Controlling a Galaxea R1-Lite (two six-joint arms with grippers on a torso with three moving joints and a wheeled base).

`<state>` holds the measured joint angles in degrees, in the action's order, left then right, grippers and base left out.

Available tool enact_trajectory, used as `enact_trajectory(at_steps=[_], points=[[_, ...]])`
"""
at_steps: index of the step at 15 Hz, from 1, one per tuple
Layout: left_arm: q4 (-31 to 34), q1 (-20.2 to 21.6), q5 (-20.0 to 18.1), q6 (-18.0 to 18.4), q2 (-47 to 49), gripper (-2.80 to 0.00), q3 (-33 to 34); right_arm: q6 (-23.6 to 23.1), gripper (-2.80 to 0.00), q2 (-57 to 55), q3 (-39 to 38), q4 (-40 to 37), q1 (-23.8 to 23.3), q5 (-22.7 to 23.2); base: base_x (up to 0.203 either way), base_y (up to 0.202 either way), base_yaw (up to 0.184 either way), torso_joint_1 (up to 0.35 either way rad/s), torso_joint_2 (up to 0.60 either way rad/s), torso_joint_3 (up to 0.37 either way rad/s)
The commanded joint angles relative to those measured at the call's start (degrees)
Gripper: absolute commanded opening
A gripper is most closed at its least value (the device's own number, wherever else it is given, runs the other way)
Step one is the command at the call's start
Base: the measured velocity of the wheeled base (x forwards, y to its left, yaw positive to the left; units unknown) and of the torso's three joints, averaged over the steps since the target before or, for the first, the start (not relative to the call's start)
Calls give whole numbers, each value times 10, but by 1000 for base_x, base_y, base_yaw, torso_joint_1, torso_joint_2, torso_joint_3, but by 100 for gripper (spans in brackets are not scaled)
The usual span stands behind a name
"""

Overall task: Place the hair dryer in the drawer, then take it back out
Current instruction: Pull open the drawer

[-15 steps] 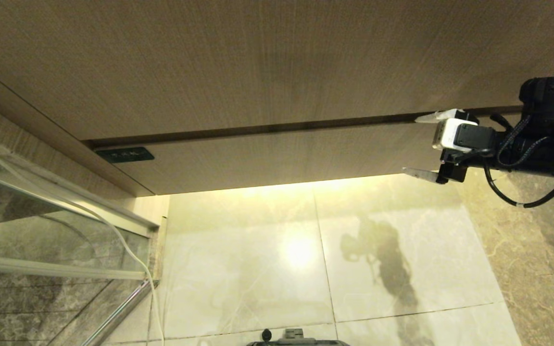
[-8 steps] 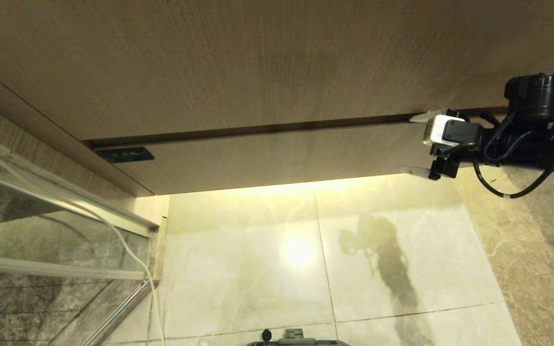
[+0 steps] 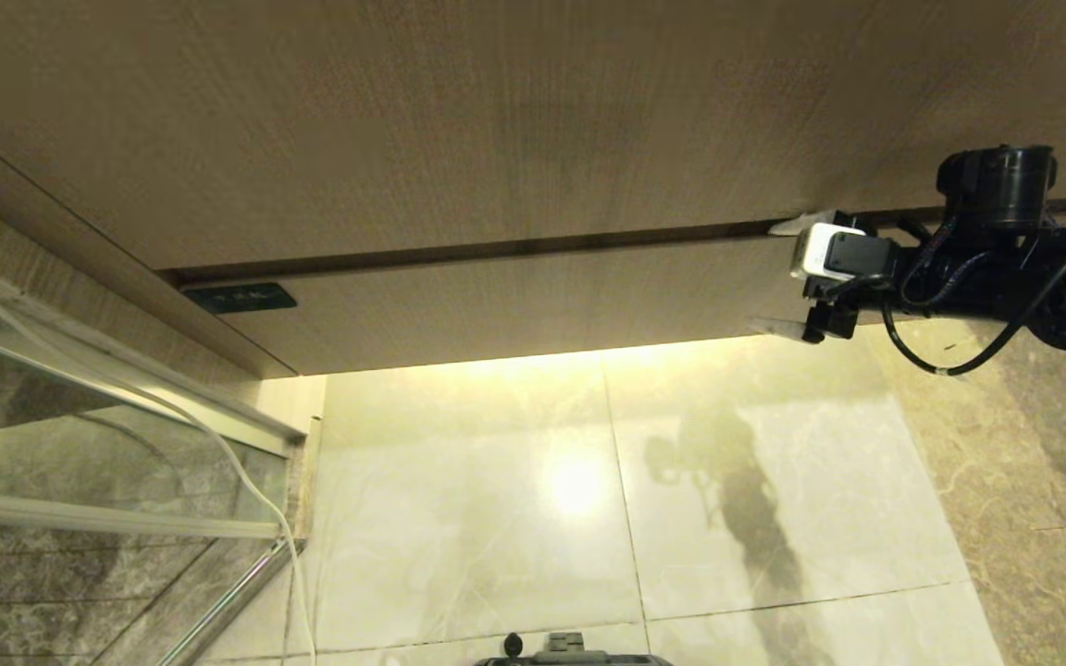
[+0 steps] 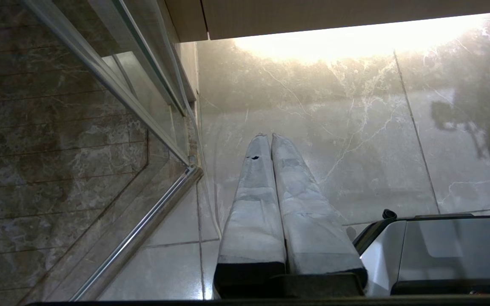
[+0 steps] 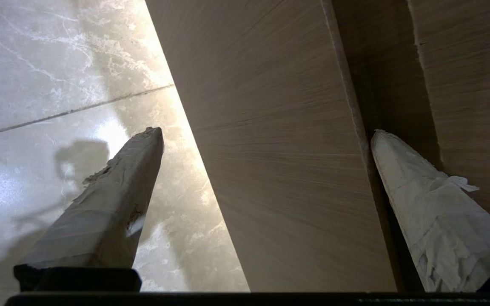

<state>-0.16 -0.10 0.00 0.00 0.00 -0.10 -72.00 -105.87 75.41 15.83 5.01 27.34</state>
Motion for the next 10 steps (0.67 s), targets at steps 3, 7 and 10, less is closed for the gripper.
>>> enact_trajectory(at_steps=[3,7,10], points=[[0,0,0,0,1,-280,0,-6,0,-15,7,6,2,3,0,0,0,0,0,0],[0,0,0,0,1,-280,1,-6,0,-30,-2,-2,3,-4,0,0,0,0,0,0],[0,0,0,0,1,-280,0,-5,0,-47,7,0,10,-18,0,0,0,0,0,0]])
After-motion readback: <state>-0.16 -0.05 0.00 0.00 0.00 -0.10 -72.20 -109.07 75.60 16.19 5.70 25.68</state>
